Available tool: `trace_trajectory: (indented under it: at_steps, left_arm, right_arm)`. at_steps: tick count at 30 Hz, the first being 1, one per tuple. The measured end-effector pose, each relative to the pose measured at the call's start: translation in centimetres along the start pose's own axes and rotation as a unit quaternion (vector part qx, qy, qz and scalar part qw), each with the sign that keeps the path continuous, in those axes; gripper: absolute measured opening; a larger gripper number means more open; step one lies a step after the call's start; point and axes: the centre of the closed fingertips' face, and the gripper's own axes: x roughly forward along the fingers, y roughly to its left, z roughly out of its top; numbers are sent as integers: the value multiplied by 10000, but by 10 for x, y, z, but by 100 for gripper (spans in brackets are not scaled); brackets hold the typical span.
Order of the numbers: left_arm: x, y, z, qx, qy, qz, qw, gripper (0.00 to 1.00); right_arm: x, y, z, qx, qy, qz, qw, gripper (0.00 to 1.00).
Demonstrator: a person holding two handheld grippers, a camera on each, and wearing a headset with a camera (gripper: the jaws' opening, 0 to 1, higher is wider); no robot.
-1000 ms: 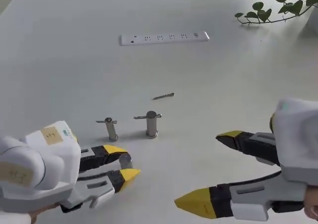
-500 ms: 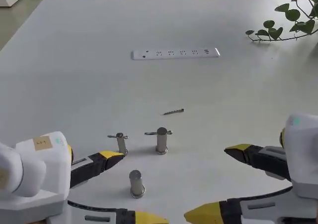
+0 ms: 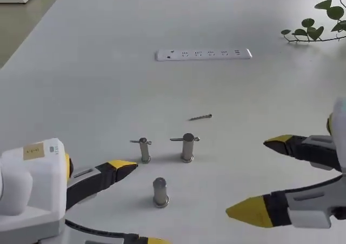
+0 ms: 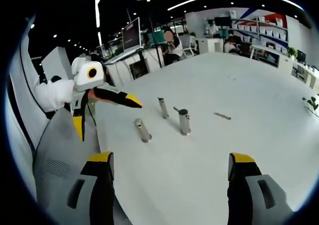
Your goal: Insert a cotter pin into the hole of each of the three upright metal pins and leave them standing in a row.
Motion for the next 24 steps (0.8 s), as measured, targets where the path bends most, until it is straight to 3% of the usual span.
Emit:
trace_trajectory:
  at_steps: [6, 13, 19, 24]
  left_arm:
    - [-9, -2, -12, 33, 204, 89, 9997, 99]
    - [-17, 0, -18, -17, 194, 204, 9996, 99]
    - [-25, 5, -27, -68, 299, 374, 9988, 99]
    - [-31, 9, -31, -117, 318, 479, 9983, 99]
  right_arm:
    - [-9, -33, 15, -629, 313, -232, 9973, 91]
    - [-8, -67, 35, -1075, 603, -250, 9921, 89]
    - [9, -80, 42, -1427, 873, 5, 9859, 83]
    - [27, -88, 29, -1612, 1447, 267, 9759, 82]
